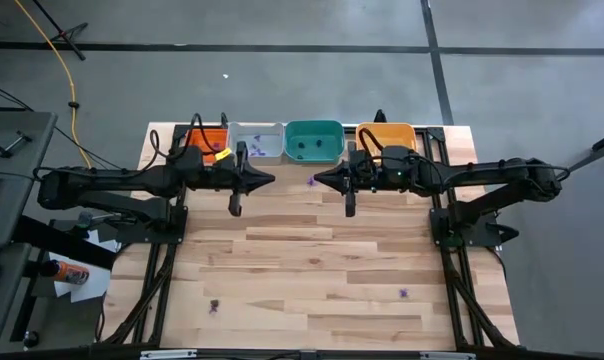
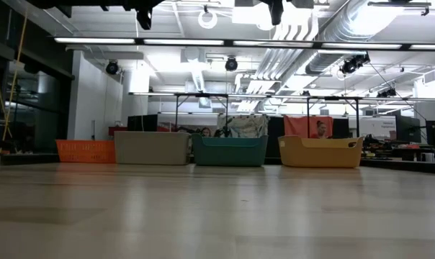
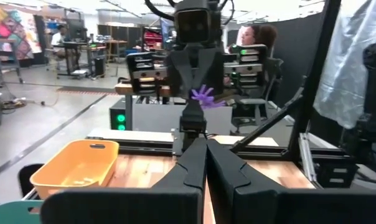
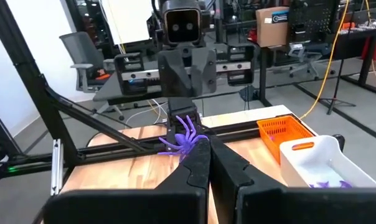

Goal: Sort Halloween decoration
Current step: Put the violet spider into the orange bin

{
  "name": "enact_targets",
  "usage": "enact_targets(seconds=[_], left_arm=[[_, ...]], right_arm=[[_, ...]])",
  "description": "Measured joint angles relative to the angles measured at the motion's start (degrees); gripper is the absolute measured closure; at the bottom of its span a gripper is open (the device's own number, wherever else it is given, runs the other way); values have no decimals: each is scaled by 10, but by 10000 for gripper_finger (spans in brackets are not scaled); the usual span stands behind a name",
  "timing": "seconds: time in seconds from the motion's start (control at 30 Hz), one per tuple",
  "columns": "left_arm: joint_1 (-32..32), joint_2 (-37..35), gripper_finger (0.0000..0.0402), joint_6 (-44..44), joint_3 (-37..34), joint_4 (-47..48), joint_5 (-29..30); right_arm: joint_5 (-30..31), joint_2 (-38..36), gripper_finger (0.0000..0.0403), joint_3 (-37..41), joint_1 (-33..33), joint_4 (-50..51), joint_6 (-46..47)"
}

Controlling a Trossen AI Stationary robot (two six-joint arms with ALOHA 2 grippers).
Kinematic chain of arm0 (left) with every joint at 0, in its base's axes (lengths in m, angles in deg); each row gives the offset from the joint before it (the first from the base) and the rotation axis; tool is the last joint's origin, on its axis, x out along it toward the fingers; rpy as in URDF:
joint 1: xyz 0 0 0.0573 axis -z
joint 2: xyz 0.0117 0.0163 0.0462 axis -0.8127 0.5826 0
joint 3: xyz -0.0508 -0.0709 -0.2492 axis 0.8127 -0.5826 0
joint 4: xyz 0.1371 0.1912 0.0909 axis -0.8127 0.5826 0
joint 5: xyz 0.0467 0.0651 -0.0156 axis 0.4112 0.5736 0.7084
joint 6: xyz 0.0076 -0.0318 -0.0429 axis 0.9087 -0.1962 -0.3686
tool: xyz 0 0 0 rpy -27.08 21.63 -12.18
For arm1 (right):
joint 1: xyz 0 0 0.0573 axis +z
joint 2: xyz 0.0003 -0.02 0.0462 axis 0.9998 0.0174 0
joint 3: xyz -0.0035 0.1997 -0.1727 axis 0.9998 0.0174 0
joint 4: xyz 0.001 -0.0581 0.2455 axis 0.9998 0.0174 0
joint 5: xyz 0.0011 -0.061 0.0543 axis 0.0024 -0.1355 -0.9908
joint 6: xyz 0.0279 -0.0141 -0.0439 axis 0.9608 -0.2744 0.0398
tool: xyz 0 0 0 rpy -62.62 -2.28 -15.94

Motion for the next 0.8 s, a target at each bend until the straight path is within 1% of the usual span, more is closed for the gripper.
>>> enact_targets(seconds=[0.2, 0.37, 0.57, 0.63, 0.7, 0.8], left_arm=[[0, 0, 401, 0, 0, 0, 30], [0, 0, 401, 0, 0, 0, 32], [0, 0, 401, -1, 0, 0, 62], [0, 0, 399, -19, 0, 0, 82], [0, 3, 390, -42, 1, -1, 92], [4, 18, 358, -46, 16, 11, 99]], right_arm=[[-8, 0, 403, 0, -11, 0, -5], [-34, 0, 403, 0, -27, 0, -5], [-55, 0, 403, 0, -42, -1, -5], [-56, 0, 403, 0, -42, -3, -5], [-60, 0, 403, 0, -42, -5, -7], [-64, 0, 403, 0, -42, -5, -15]])
